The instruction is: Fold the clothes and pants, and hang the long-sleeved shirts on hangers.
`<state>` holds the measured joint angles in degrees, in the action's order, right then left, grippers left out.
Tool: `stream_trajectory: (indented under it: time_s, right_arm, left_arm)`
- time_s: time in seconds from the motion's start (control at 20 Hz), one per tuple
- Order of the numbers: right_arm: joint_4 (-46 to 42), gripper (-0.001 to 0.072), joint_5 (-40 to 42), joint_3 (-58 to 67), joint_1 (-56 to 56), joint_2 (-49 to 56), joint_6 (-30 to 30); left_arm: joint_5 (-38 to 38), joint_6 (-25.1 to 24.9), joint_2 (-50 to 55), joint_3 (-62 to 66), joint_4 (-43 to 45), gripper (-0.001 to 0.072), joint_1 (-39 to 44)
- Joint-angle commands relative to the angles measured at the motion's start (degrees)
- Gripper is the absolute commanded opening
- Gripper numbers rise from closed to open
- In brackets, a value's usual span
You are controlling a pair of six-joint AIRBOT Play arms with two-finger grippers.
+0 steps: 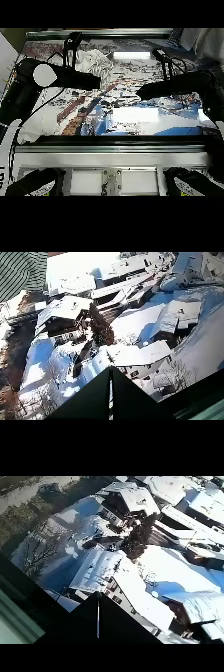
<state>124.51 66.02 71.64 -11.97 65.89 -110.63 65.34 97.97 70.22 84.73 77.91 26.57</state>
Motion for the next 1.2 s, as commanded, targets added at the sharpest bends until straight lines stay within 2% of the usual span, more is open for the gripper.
stream_trajectory:
  time_s: [0.0, 0.6, 0.65, 0.7, 0.9, 1.0, 1.15]
  right_arm:
    - [0.02, 0.0024, 0.0, 0.04, 0.02, 0.02, 0.0]
    - [0.02, 0.0024, 0.0, 0.04, 0.02, 0.02, 0.02]
    - [0.02, 0.0024, -0.02, 0.04, 0.02, 0.02, 0.02]
    - [0.02, 0.0024, 0.0, 0.04, 0.02, 0.04, 0.0]
    - [0.02, 0.0024, 0.0, 0.04, 0.02, 0.02, 0.0]
    - [0.04, 0.0024, 0.0, 0.04, 0.02, 0.04, 0.0]
    - [0.02, 0.0024, 0.0, 0.04, 0.02, 0.02, 0.0]
  left_arm:
    - [-0.02, 0.0, 0.04, 0.02, 0.02, 0.0013, 0.0]
    - [-0.33, -0.42, 0.09, 0.02, 0.74, 0.0016, -0.02]
    - [-0.35, -2.19, 0.02, 0.07, 2.75, 0.0268, -0.44]
    - [0.87, -2.4, 0.02, 0.39, 6.23, 0.072, -1.14]
    - [12.7, 3.06, -0.48, -0.98, 23.32, 0.0701, -9.25]
    - [12.55, 4.13, -2.4, -7.61, 26.1, 0.0701, -15.65]
    - [8.33, 4.96, -4.76, -20.15, 26.01, 0.07, -26.23]
